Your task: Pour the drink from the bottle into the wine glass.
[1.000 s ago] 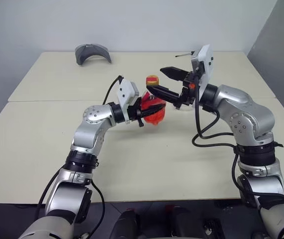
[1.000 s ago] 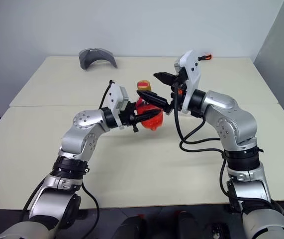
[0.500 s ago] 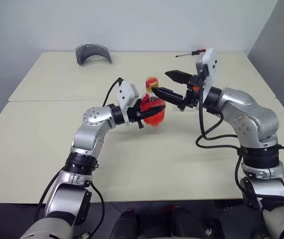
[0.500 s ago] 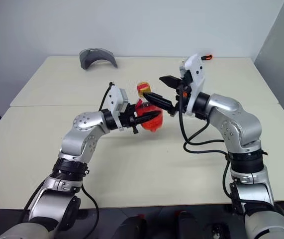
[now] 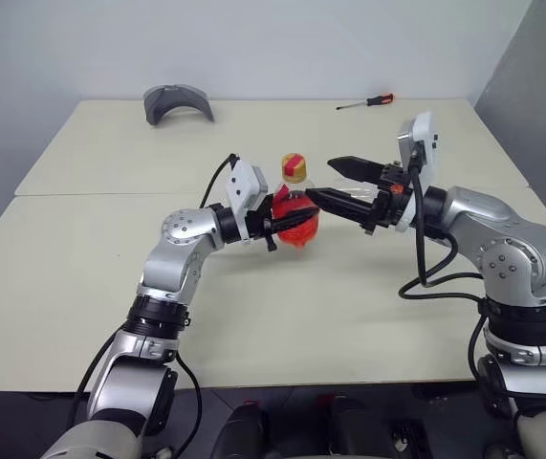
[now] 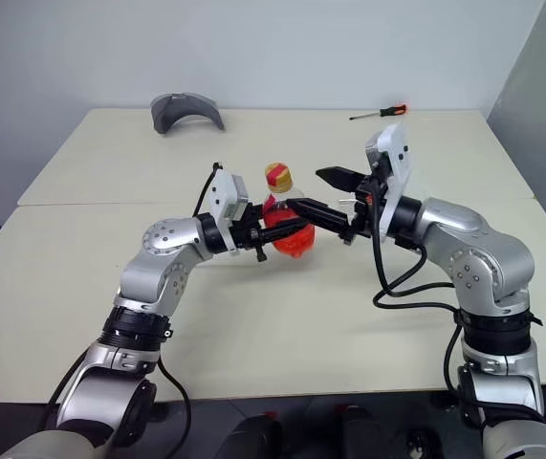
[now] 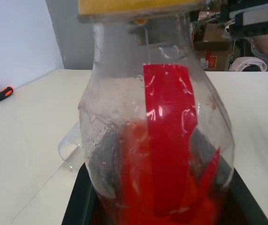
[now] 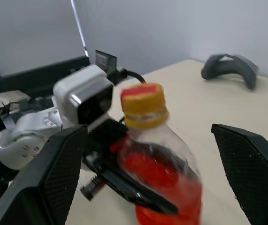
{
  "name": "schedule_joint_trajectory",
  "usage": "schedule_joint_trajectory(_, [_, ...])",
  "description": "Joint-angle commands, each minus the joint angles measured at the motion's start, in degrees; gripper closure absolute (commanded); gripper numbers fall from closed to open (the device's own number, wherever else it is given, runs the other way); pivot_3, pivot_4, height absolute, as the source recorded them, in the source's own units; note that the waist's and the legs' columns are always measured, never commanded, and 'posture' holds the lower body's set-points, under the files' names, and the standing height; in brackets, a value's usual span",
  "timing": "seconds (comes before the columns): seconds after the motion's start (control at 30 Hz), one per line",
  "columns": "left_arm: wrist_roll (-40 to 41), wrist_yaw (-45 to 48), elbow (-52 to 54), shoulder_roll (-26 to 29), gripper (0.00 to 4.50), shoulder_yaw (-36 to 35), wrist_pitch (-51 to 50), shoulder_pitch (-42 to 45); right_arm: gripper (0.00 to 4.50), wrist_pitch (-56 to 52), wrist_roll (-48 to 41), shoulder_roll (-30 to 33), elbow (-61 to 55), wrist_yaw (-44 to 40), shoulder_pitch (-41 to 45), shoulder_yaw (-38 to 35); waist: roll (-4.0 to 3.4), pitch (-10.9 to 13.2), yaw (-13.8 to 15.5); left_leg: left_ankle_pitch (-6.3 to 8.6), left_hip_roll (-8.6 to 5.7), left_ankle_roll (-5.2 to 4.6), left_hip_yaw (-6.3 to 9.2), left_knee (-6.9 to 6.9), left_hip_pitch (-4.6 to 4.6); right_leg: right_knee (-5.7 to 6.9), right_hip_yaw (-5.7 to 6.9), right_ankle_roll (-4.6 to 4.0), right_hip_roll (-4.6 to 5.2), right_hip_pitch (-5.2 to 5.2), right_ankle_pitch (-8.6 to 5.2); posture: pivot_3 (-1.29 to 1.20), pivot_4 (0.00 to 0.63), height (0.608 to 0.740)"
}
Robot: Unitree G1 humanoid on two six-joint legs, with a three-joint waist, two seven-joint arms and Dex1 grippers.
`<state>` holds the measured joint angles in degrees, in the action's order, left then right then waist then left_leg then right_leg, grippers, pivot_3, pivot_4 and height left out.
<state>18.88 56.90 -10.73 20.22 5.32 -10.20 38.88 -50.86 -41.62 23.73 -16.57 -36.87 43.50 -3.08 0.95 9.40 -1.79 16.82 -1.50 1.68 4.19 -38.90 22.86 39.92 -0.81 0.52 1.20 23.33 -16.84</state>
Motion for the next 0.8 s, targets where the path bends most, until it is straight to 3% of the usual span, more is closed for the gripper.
schedule_joint_trajectory(0.03, [0.4, 0.1, 2.2, -0.1, 3.21, -0.8, 1.7, 1.7, 0.0, 2.3, 1.0, -1.7, 0.8, 1.3, 2.9, 0.8, 0.0, 0.0, 0.0, -0.01, 0.0, 0.01, 0.0, 0.0, 0.0, 0.0, 0.01, 0.0, 0.0, 0.0, 0.0, 0.0, 0.15, 0.74])
schedule_joint_trajectory(0.5, [0.5, -0.5, 3.1, 0.1, 3.21, -1.1, 1.1, 1.8, 0.0, 8.2, 5.3, -5.1, 7.4, -1.2, 5.5, 4.9, 0.0, 0.0, 0.0, -0.03, 0.0, 0.05, 0.0, -0.01, 0.0, 0.0, 0.0, 0.0, 0.0, 0.01, 0.0, 0.0, 0.15, 0.74])
schedule_joint_trajectory(0.6, [0.6, -0.8, 3.6, 0.1, 3.21, -1.1, 0.8, 1.5, 0.58, 8.5, 4.9, -5.7, 8.4, -1.2, 6.2, 4.4, 0.0, 0.0, 0.0, -0.03, 0.0, 0.06, 0.0, 0.0, 0.0, 0.0, 0.0, 0.0, 0.0, 0.01, 0.0, 0.0, 0.15, 0.74])
schedule_joint_trajectory(0.8, [0.5, -1.0, 4.0, 0.3, 3.21, -1.2, 0.7, 0.9, 2.69, 8.4, 4.4, -5.8, 9.1, -1.7, 6.8, 4.1, 0.0, 0.0, 0.0, -0.03, 0.0, 0.06, 0.0, 0.0, 0.0, 0.0, -0.01, 0.0, 0.0, 0.01, 0.0, 0.0, 0.15, 0.74])
